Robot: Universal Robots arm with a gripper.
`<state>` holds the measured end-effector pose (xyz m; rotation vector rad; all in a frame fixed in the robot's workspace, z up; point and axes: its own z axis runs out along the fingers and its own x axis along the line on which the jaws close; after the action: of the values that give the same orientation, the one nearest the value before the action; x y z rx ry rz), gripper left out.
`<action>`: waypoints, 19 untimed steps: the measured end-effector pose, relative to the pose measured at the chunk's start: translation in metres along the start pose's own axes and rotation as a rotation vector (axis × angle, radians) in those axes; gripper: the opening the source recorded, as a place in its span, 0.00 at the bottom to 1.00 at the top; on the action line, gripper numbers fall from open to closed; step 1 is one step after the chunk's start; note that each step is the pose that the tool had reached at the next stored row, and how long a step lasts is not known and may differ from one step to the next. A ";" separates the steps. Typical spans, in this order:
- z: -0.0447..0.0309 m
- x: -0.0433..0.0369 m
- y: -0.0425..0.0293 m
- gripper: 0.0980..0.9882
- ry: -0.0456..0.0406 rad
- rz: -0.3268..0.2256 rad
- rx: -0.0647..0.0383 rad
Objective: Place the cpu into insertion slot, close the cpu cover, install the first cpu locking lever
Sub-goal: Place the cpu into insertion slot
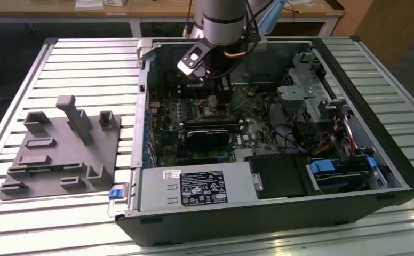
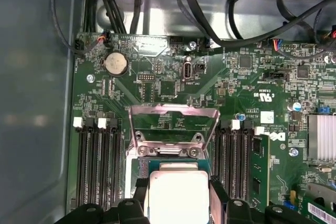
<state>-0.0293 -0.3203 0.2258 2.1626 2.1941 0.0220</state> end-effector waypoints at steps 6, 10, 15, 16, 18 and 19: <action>0.0058 0.0015 -0.0035 0.49 0.0002 -0.005 -0.009; 0.0095 0.0036 -0.0037 0.49 0.0002 -0.005 -0.009; 0.0151 0.0069 -0.0060 0.49 0.0001 -0.005 -0.009; 0.0160 0.0076 -0.0075 0.49 0.0002 -0.005 -0.009; 0.0176 0.0089 -0.0105 0.49 0.0001 -0.005 -0.009; 0.0185 0.0094 -0.0112 0.49 0.0001 -0.005 -0.009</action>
<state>-0.0396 -0.3116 0.2065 2.1525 2.1948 0.0322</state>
